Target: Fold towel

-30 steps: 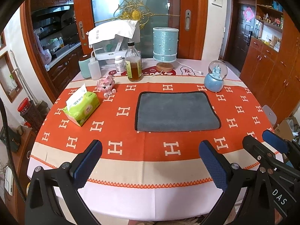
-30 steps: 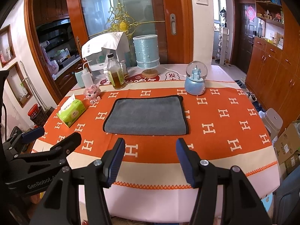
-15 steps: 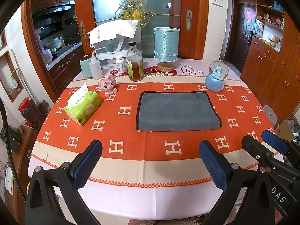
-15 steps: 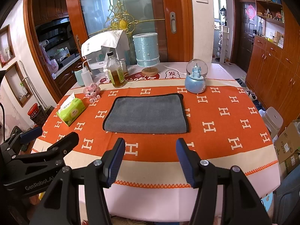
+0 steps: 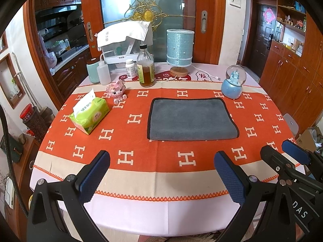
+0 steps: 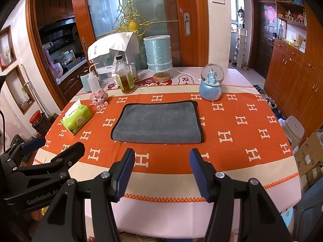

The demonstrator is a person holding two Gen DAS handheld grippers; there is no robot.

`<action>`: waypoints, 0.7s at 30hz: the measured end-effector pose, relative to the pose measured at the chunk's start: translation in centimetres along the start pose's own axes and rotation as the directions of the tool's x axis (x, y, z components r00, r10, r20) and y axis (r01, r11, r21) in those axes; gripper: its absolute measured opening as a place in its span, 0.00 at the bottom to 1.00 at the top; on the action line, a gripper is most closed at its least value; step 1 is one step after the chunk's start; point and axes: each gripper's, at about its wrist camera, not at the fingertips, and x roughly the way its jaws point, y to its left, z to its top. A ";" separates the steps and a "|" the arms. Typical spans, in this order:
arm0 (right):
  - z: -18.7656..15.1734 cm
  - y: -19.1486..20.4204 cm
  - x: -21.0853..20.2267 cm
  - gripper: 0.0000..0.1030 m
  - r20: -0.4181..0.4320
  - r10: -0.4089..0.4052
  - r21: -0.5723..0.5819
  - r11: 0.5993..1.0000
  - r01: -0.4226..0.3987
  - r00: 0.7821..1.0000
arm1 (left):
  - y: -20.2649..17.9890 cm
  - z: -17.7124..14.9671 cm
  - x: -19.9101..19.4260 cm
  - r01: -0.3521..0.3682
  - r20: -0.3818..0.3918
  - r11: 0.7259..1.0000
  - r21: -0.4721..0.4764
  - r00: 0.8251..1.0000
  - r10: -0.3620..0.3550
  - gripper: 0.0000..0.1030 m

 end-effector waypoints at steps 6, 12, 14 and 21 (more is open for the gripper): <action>0.1 0.0 0.0 0.55 0.000 -0.002 -0.001 1.000 0.002 1.000 | 0.0 0.0 0.0 0.000 -0.001 1.000 -0.001 1.000 0.000 0.99; 0.1 0.1 0.0 0.55 0.000 0.000 -0.001 1.000 0.000 1.000 | 0.1 0.0 0.0 0.001 -0.002 1.000 -0.003 1.000 -0.001 0.99; 0.1 0.1 0.0 0.55 0.000 0.000 -0.001 1.000 0.000 1.000 | 0.2 0.0 0.0 0.002 -0.001 1.000 -0.004 1.000 -0.002 0.99; 0.1 0.1 0.0 0.55 -0.001 -0.001 -0.001 1.000 0.001 1.000 | 0.3 -0.1 0.0 0.002 -0.005 1.000 -0.004 1.000 -0.002 0.99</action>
